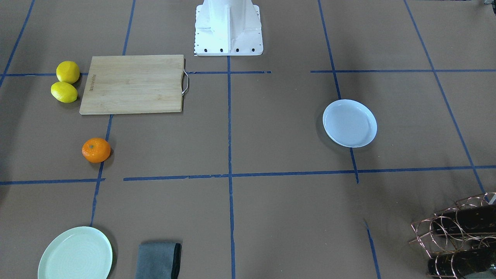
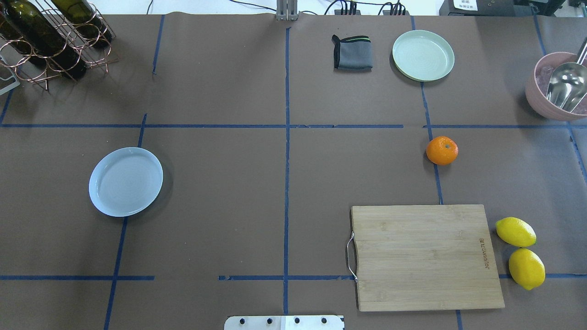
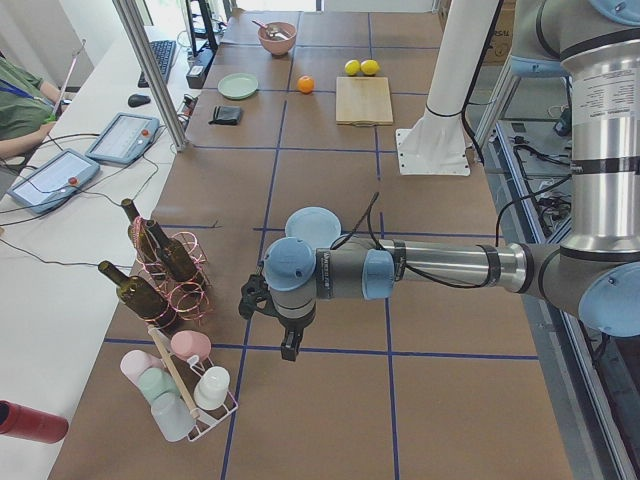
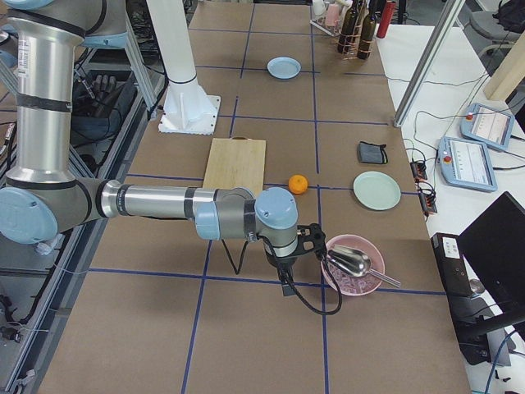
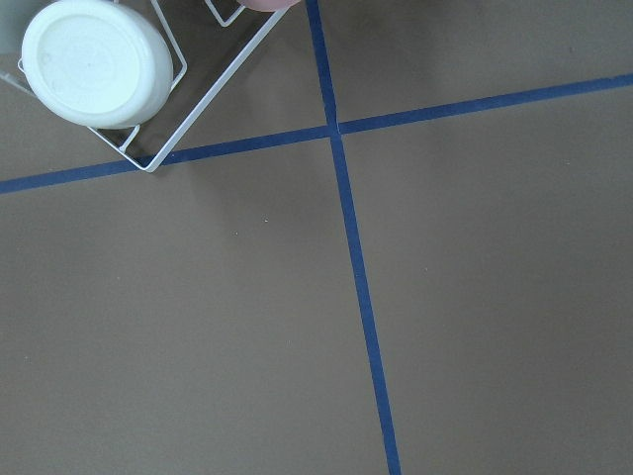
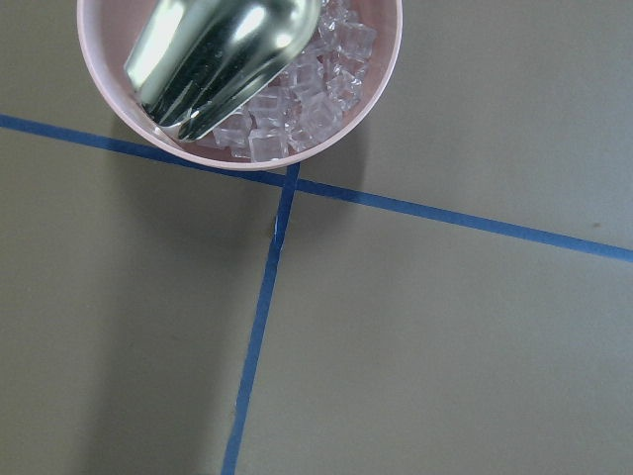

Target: Pick orange to plate

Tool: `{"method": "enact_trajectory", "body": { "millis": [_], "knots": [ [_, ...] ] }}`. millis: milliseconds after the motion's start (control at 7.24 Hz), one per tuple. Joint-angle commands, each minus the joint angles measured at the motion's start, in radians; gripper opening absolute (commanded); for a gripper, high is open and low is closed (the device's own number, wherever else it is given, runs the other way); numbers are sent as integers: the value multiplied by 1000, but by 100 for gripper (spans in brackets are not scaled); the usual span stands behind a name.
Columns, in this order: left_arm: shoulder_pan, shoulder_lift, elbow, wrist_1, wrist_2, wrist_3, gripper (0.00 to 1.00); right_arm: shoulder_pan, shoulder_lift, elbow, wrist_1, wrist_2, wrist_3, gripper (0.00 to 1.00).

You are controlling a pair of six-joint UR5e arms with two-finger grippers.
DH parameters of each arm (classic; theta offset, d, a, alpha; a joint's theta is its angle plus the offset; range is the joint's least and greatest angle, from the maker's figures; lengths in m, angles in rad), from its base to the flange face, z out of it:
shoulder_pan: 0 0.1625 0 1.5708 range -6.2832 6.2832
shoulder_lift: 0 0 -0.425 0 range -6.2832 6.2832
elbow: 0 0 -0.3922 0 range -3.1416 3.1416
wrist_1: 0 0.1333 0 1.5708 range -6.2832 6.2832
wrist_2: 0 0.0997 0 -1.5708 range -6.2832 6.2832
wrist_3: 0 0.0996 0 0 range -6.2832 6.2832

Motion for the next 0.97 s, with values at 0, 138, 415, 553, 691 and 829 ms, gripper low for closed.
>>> {"method": "enact_trajectory", "body": {
  "millis": [0, 138, 415, 553, 691, 829],
  "knots": [
    [0, -2, -30, 1, 5, 4, 100, -2, -10, -14, 17, 19, 9, 100],
    [0, -4, -22, -2, 4, 2, 100, -2, -8, -16, 20, 19, 9, 100],
    [11, -10, -8, -20, 10, 2, 100, -2, -1, -11, 23, 19, 7, 100],
    [11, -13, -23, -75, 14, -1, 100, -2, 1, -8, 23, 19, 6, 100],
    [14, -40, -11, -166, 15, -2, 100, -2, 1, -13, 64, 19, 10, 100],
    [14, -68, 7, -274, 13, -5, 100, -2, -2, -22, 84, 21, 16, 100]
  ]
}}
